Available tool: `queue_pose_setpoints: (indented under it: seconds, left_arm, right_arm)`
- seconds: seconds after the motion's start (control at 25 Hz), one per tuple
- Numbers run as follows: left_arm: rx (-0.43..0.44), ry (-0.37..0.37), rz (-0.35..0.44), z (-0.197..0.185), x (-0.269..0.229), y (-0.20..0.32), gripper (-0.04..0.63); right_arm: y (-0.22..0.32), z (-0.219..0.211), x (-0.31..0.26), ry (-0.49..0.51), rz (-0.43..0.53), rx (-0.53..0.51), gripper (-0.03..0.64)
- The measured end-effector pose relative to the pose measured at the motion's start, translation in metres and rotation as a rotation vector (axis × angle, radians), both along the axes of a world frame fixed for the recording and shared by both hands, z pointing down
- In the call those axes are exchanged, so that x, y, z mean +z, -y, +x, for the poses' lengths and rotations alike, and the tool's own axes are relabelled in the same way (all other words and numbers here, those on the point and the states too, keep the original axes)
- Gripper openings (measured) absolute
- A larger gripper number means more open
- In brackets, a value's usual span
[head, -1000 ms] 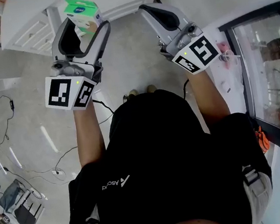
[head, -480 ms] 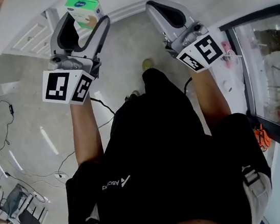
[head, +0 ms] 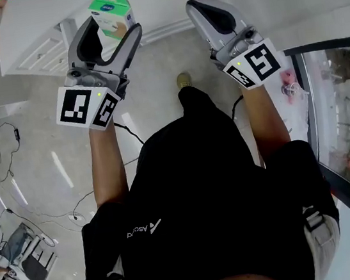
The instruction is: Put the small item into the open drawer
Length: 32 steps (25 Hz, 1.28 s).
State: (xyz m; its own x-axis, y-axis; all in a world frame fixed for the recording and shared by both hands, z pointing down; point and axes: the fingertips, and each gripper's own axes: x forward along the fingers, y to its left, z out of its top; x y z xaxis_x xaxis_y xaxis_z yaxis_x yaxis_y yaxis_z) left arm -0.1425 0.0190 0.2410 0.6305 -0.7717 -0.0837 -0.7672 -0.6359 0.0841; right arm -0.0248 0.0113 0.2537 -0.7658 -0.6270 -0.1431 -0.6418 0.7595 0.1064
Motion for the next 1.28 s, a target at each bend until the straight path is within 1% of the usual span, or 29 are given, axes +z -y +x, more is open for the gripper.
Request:
queue_pose_setpoints:
  seconds: [0.12,0.24,0.32,0.48,0.56,0.8,0.96,1.28]
  left_arm:
    - [-0.007,0.016,-0.018,0.016,0.005,0.045,0.341]
    - [-0.016,0.041,-0.056,0.036,0.018,0.094,0.340]
    - [-0.014,0.065,-0.084,0.038,0.032,0.111,0.341]
    - [-0.005,0.111,-0.128,0.027,0.062,0.120,0.339]
    - [-0.005,0.137,-0.159,0.027,0.073,0.128,0.340]
    - [0.002,0.223,-0.279,0.058,0.122,0.208,0.341]
    - [0.024,0.274,-0.364,0.066,0.151,0.228,0.341]
    - [0.047,0.343,-0.547,0.065,0.217,0.253,0.341]
  right_arm:
    - [0.047,0.013,0.001,-0.002,-0.005,-0.017,0.002]
    - [0.096,0.033,0.006,-0.015,-0.011,-0.032,0.002]
    - [0.114,0.035,0.011,-0.015,-0.018,-0.037,0.002]
    - [0.127,0.025,0.018,-0.011,-0.027,-0.045,0.002]
    - [0.134,0.024,0.020,-0.008,-0.034,-0.054,0.002]
    - [0.218,0.051,0.041,-0.011,-0.071,-0.092,0.002]
    - [0.237,0.053,0.047,-0.012,-0.092,-0.091,0.002]
    - [0.255,0.051,0.064,-0.030,-0.120,-0.060,0.002]
